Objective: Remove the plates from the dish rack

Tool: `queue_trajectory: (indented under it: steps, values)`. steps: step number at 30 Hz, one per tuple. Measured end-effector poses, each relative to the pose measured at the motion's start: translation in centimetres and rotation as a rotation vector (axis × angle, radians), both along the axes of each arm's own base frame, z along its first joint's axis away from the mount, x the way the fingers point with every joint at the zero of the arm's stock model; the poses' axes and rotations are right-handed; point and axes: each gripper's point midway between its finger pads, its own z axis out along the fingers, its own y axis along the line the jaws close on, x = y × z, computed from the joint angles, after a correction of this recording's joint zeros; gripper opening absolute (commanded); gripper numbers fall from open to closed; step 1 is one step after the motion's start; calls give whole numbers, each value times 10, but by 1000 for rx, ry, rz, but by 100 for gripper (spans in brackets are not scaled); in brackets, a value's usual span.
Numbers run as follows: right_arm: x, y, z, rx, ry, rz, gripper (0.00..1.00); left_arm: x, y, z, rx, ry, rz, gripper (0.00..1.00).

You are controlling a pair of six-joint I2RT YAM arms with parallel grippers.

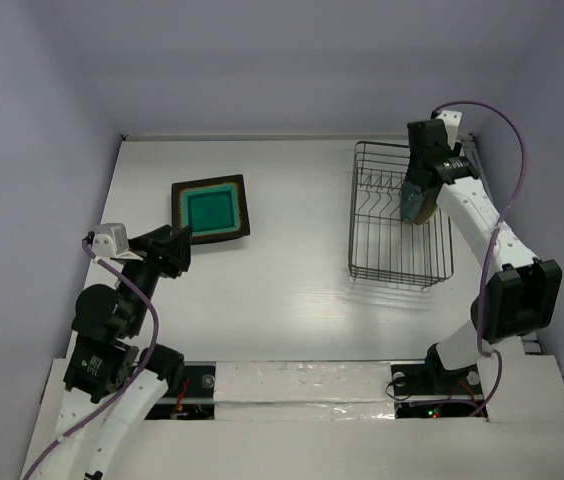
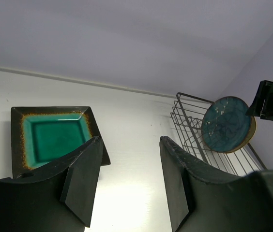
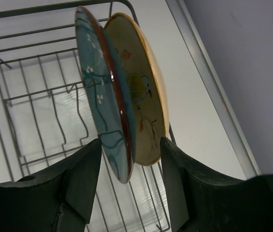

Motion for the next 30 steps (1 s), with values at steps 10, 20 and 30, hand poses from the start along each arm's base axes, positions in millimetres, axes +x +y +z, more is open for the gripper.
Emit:
queue_trajectory:
  steps: [10, 20, 30]
  values:
    - [27, -11, -34, -44, 97, -26, 28, 0, 0, 0, 0, 0, 0, 48]
    - [20, -22, -26, -129, 156, -6, 0, 0, 0, 0, 0, 0, 0, 48]
    - [-8, -14, 18, -191, 124, 15, 0, 0, 0, 0, 0, 0, 0, 48]
